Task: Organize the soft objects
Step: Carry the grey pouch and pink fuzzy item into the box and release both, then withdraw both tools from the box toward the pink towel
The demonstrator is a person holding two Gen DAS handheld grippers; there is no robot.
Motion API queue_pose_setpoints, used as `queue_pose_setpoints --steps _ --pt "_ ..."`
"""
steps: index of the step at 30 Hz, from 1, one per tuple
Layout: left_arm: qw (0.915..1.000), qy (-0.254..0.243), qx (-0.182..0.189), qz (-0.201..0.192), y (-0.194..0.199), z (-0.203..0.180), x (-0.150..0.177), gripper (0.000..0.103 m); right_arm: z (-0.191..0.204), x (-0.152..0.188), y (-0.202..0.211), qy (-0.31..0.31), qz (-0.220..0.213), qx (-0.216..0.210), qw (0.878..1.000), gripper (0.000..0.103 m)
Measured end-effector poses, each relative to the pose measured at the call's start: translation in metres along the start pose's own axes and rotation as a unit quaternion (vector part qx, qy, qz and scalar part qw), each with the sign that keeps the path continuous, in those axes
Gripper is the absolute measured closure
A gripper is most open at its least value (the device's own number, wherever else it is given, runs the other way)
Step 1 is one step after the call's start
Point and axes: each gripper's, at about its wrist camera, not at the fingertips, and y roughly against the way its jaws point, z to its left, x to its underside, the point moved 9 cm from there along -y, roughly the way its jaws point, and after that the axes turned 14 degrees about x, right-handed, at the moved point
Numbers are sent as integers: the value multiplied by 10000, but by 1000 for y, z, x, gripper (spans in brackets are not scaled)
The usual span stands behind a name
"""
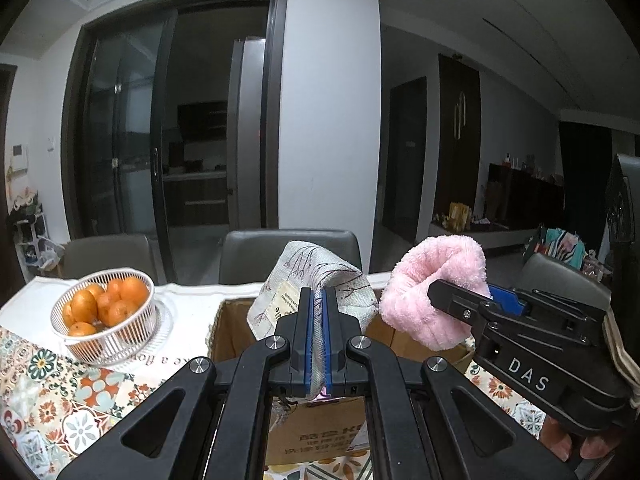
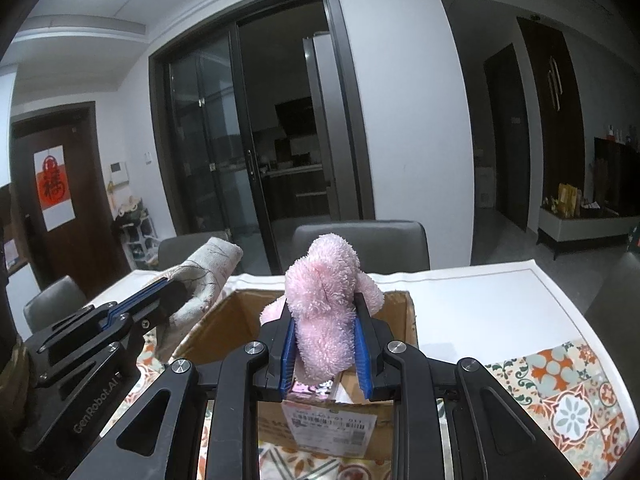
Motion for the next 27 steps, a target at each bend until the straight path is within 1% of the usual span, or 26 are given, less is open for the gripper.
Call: queue_pose_setpoints --steps 5,10,12,15,16,17,18,19,20,22,24,27 --pt "9997 106 -41 230 -15 10 14 97 5 13 -21 125 260 7 9996 77" --pt "9986 219 29 486 -32 16 24 97 8 22 -35 248 440 40 9987 76" --pt "9983 216 -20 535 -35 19 27 96 7 25 -41 269 513 75 9983 74" --pt "9979 195 -27 615 -40 19 28 96 8 27 -47 289 578 144 9978 73" --pt "9978 184 -18 643 -42 19 29 94 7 28 -50 293 596 139 9977 71" --pt "9977 183 -34 657 -43 19 28 90 7 28 -52 302 629 138 9975 63" --pt "9976 178 -36 672 -43 18 27 82 6 27 -54 308 641 153 9974 53" --pt "9976 183 -72 670 -43 19 28 74 3 27 -55 312 626 200 9973 48" --pt "9976 191 -115 651 -41 20 28 72 2 26 -55 316 586 258 9974 44" --pt "9977 208 -179 616 -37 23 28 65 -1 24 -53 328 540 392 9972 43" --pt "9977 213 -248 590 -30 24 28 59 -4 24 -50 281 580 395 9971 43" --pt "9978 90 -411 521 -17 22 28 57 -7 23 -40 215 525 459 9973 43"
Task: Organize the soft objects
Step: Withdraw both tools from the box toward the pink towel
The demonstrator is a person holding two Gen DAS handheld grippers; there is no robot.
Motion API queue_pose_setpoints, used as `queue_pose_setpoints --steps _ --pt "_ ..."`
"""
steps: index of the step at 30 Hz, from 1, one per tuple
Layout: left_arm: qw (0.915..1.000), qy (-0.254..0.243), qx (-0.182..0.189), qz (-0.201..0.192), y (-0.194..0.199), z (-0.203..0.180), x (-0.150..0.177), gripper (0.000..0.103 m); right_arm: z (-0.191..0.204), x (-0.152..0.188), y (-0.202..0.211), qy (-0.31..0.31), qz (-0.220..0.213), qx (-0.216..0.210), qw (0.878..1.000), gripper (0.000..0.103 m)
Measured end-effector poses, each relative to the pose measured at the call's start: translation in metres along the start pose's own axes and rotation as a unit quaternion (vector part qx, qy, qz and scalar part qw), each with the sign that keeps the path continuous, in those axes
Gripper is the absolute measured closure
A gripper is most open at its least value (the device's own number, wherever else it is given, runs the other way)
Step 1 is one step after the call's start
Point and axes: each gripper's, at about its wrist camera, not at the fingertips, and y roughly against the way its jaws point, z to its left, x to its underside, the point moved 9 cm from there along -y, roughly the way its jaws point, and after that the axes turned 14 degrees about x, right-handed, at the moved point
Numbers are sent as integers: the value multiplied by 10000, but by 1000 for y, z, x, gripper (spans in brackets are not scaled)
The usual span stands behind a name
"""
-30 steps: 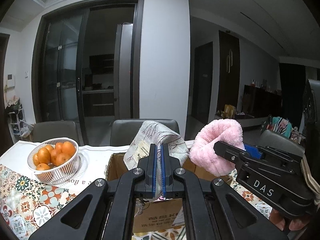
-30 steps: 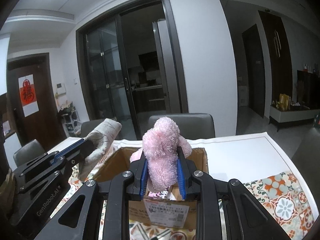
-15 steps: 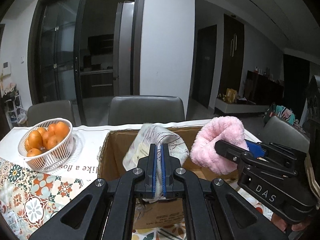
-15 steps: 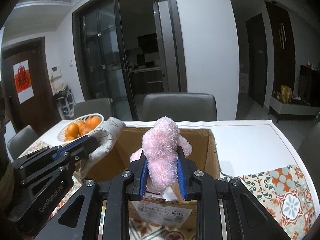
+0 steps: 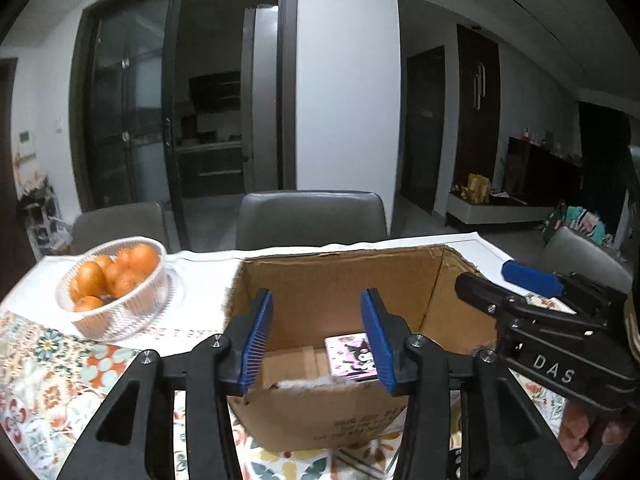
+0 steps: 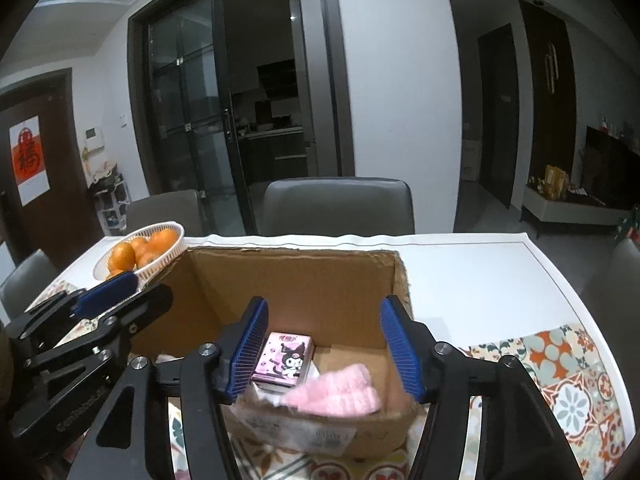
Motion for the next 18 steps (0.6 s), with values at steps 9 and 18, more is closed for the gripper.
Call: queue_pose_setpoints --steps 9,18 --pt "9990 -241 -315 -190 54 -13 -3 52 4 0 42 39 -249 -65 9997 43" --pt "9989 -164 -333 -298 103 -25 -2 49 13 1 94 39 -488 -293 9984 41"
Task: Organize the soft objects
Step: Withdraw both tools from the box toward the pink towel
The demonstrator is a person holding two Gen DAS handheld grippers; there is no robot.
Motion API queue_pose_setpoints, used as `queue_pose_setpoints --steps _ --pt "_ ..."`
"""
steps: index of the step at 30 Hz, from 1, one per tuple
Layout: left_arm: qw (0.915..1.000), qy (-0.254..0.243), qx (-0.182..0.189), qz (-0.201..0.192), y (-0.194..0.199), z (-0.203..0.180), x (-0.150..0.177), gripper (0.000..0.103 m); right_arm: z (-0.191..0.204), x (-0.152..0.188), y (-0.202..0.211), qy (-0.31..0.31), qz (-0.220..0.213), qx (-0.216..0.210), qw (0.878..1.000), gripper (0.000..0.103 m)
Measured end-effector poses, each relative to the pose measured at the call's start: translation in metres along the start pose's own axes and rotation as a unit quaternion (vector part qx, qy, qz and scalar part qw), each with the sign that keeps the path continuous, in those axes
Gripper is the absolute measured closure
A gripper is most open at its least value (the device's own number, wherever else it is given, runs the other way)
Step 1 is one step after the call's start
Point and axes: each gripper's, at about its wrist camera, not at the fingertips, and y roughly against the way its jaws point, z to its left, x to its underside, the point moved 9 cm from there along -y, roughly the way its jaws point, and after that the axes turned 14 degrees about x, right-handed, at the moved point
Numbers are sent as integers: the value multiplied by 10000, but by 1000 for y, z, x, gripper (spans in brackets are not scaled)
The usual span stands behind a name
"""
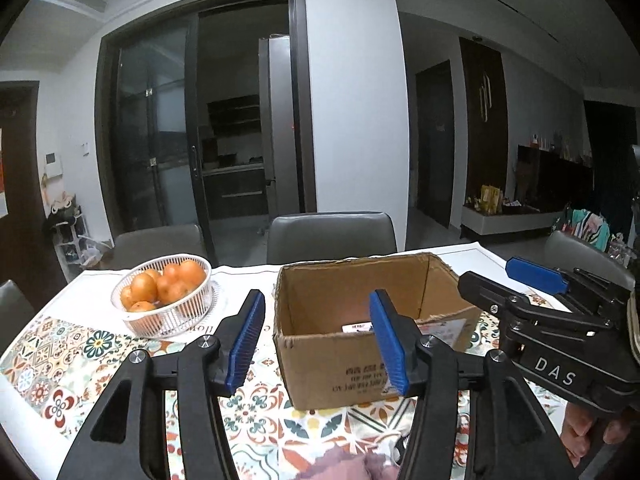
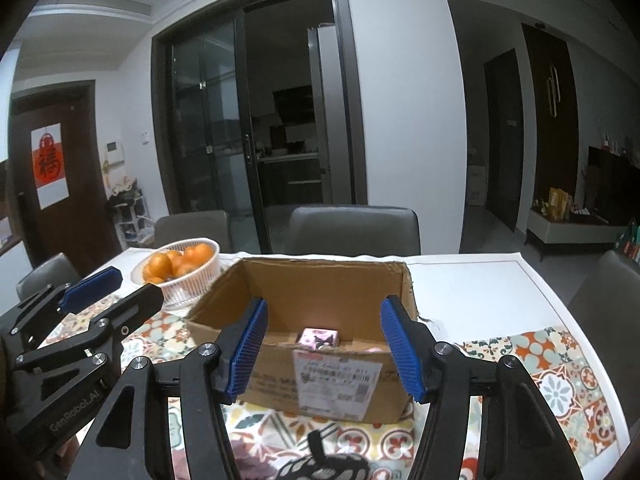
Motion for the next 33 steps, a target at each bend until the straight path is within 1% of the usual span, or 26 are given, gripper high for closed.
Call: queue_pose_setpoints --steps 2,9,13,16,23,27,33 --pt "10000 24 -18 32 9 -1 2 49 2 1 7 -16 -32 -37 10000 39" --pt "9999 107 -47 125 36 -9 14 47 3 8 35 -13 -121 -113 9999 39" --pt "9996 98 -169 182 54 -13 23 45 2 13 48 -35 -126 -161 9998 39" --pt "9994 101 -258 221 65 -15 31 44 2 21 56 -59 -123 -184 9997 37" --pt "9988 255 -327 277 86 -21 55 42 2 40 73 -49 -73 -264 9996 36" --pt "9985 289 -298 360 90 -23 71 42 3 56 77 -46 21 -284 9996 33" --pt "9977 338 -287 503 98 -29 99 42 2 83 79 23 185 -281 9994 33"
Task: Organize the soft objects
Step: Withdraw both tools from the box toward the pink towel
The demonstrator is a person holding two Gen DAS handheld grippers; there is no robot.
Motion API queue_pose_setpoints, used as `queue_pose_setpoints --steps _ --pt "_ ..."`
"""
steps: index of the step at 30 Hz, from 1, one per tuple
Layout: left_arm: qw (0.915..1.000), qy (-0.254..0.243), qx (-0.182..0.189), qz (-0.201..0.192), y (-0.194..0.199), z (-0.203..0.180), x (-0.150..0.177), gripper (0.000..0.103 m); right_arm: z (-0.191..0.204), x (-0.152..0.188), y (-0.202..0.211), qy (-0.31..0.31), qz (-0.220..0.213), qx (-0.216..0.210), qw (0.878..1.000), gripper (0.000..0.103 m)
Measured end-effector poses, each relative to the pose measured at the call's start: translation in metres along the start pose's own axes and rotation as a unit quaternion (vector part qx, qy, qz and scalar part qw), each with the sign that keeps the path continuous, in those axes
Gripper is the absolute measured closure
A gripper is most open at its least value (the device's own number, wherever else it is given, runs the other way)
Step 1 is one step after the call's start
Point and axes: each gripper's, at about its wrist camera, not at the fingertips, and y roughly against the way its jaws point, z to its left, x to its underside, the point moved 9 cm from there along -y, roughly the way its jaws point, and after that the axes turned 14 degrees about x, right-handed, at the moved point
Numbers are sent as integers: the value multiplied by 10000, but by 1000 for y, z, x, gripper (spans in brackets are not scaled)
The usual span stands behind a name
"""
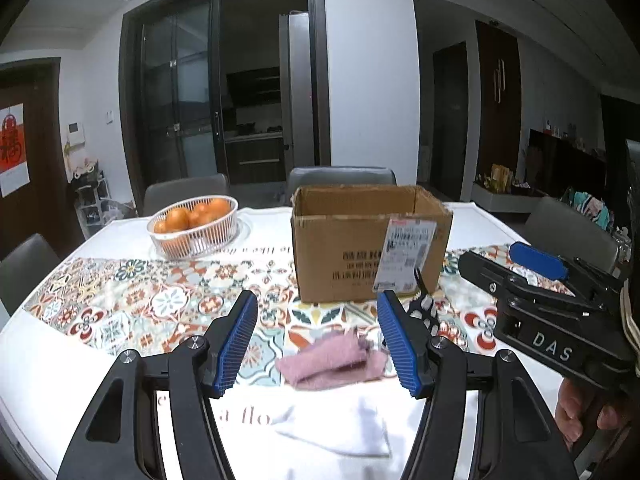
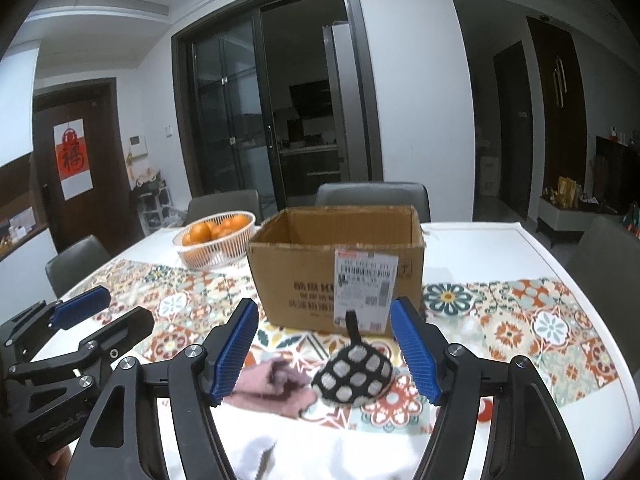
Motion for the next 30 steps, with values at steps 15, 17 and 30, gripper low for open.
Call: queue_pose_setpoints --steps 15,17,30 --pt "9966 366 176 718 -19 -1 66 41 5 50 -10 301 347 3 9989 25" --pt "9950 424 200 882 -24 -1 76 41 6 57 -15 336 440 -21 9985 25" --pt "9804 717 413 1785 -64 -7 124 40 2 91 -57 340 1134 -111 9929 25"
